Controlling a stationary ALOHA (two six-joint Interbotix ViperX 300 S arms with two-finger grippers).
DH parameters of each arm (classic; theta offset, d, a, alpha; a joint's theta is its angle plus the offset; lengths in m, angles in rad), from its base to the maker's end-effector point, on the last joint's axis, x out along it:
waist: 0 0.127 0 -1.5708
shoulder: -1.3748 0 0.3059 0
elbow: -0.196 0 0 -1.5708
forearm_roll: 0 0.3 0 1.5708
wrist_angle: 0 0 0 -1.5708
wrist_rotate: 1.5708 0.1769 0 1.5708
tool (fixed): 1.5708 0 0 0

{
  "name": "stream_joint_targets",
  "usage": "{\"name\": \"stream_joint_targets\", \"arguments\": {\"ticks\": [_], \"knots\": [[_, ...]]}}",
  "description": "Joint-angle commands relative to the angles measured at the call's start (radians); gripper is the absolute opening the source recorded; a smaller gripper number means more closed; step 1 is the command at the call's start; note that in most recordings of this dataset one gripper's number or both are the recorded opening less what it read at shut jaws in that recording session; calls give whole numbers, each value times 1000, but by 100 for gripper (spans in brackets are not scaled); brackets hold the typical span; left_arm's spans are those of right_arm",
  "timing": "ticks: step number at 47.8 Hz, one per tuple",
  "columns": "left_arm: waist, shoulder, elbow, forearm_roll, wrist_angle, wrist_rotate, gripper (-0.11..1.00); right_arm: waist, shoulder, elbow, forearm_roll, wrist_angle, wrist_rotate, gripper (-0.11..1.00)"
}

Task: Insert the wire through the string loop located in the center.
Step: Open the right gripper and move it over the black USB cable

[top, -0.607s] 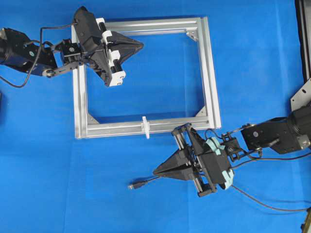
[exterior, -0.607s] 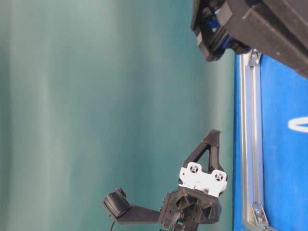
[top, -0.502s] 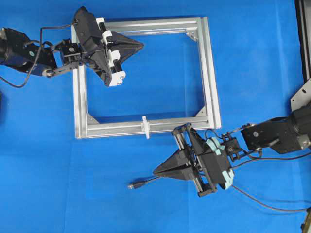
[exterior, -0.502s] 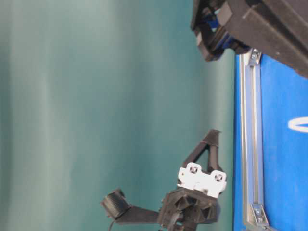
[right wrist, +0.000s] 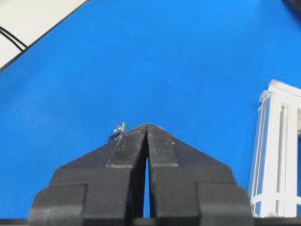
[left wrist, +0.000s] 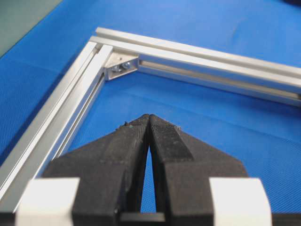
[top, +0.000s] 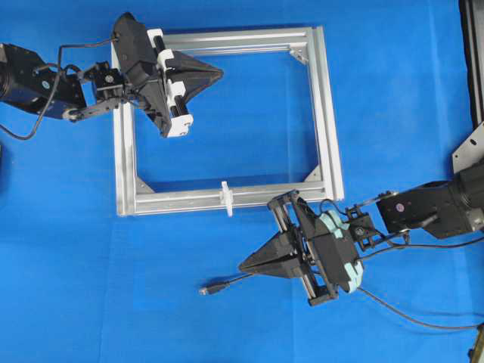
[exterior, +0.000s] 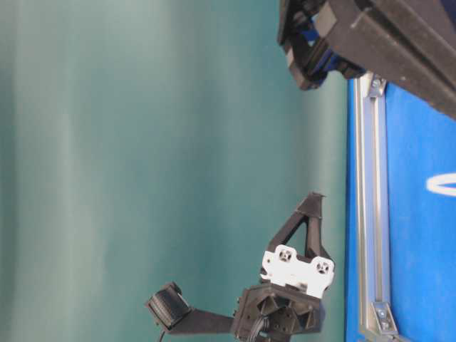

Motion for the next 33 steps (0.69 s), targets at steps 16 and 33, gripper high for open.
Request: {"name": "stream_joint_targets", "arguments": {"ticks": [16,33], "knots": [[0,-31,-6,3,-5,2,0,20,-31,-28,5,34,14,66],[0,-31,-6,3,-5,3,0,34,0,-48,71,86,14,85]]}}
